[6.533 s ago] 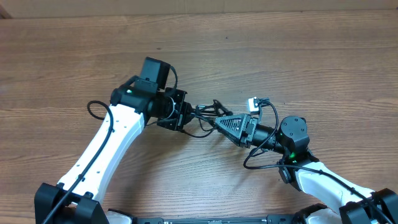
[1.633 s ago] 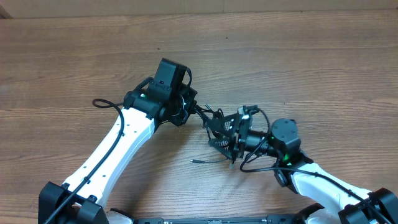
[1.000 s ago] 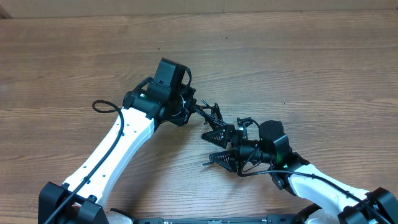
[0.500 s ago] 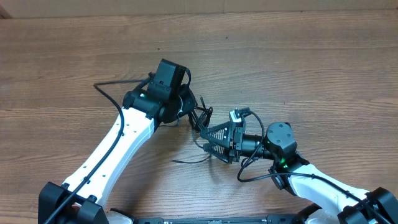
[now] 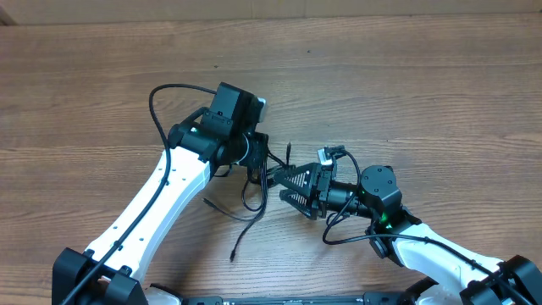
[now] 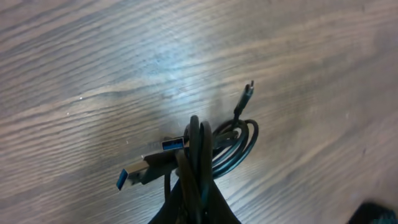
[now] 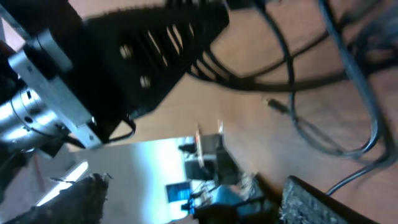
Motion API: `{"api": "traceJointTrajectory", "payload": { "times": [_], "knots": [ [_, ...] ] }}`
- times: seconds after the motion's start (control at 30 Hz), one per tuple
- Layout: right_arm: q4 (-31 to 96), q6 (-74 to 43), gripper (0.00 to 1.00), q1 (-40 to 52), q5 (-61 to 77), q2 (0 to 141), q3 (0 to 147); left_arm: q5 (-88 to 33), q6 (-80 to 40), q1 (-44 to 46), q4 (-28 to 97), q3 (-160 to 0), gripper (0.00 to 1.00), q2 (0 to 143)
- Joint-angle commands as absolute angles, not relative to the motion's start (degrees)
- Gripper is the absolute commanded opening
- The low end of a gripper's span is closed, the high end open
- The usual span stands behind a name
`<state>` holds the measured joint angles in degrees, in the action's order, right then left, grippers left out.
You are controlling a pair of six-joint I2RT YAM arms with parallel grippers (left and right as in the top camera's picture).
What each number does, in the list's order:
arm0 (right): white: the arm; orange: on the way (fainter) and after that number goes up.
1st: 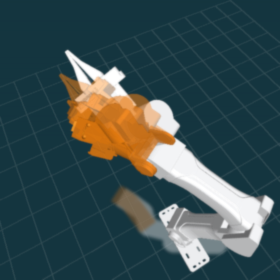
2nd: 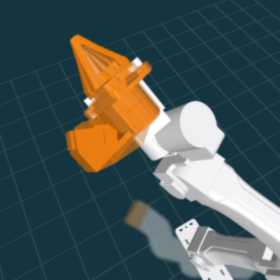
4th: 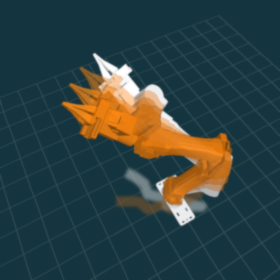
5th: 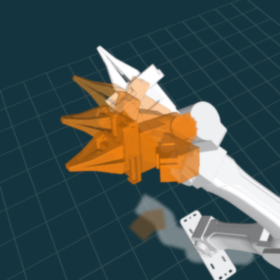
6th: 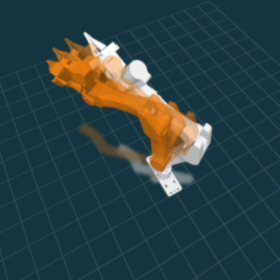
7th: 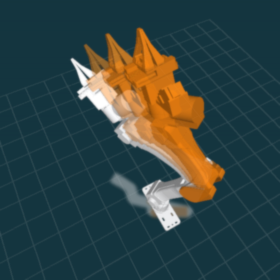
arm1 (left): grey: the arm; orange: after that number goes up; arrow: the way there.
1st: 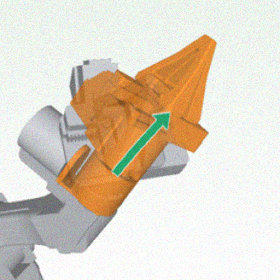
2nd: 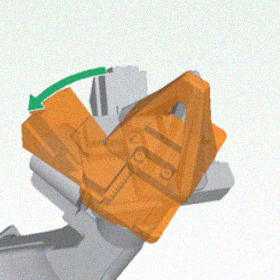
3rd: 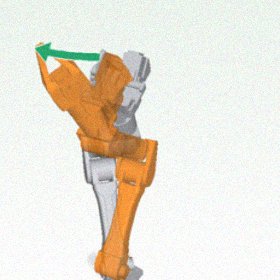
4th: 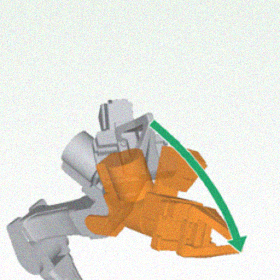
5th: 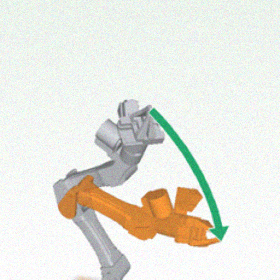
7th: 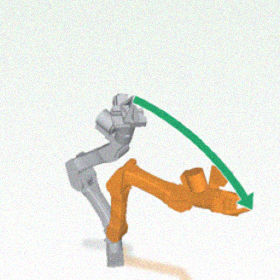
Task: Untangle cables
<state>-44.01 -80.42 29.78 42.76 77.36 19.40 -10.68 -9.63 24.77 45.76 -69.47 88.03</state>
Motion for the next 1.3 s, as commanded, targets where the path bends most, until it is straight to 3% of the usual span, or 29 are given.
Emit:
{"api": "traceJointTrajectory", "payload": {
  "times": [0.0, 0.33, 0.6, 0.77, 1.07, 1.27],
  "knots": [
    [-44.21, -75.16, 0.85, 30.15, 38.46, 77.12, 19.57, -13.74, -1.23, 24.95, 46.87, -70.26, 0.04, 87.37],
    [-40.60, -71.79, 0.79, 30.15, 33.58, 77.12, 19.57, -22.59, -0.67, 17.74, 52.29, -74.85, 0.04, 84.71],
    [-39.31, -67.18, 0.73, 30.15, 30.81, 77.12, 19.57, -36.80, 10.55, 12.69, 54.76, -75.66, 0.04, 82.48],
    [-39.31, -58.08, 0.72, 30.15, 29.56, 77.12, 19.57, -37.54, 11.40, 12.78, 56.77, -75.66, 0.04, 82.48],
    [-39.77, -30.63, 0.73, 30.15, 29.56, 77.12, 19.57, -32.29, 12.49, 12.78, 64.36, -75.66, 0.04, 82.48],
    [-39.72, -22.20, 0.74, 30.28, 29.85, 77.12, 19.57, -35.27, 12.91, 12.80, 66.85, -75.66, 0.04, 82.48]
  ]
}}
